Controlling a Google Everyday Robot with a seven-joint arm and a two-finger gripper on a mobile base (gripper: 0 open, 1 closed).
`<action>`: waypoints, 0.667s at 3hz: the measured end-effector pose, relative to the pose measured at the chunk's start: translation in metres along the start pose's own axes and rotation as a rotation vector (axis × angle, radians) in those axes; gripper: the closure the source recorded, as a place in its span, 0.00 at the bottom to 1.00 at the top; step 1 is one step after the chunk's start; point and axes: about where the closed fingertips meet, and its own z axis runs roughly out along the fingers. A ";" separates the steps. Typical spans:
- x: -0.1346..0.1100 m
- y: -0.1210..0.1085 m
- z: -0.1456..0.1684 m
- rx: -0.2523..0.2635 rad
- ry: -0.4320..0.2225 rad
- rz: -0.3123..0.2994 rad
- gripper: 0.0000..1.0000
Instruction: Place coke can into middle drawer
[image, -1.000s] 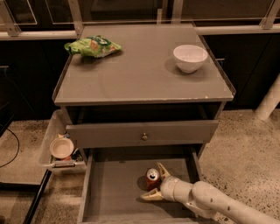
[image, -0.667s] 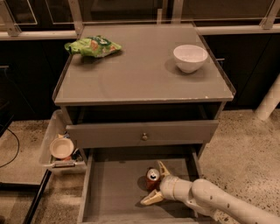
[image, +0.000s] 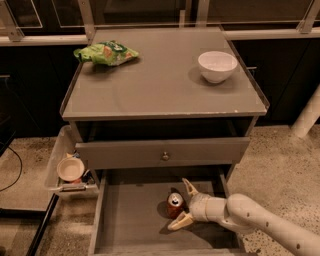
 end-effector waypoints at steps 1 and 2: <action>-0.011 -0.010 -0.024 -0.084 0.019 -0.040 0.00; -0.041 -0.019 -0.072 -0.076 0.082 -0.076 0.00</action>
Offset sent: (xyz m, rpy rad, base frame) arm -0.0460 -0.0805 0.1392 -0.2763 -0.0105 0.0226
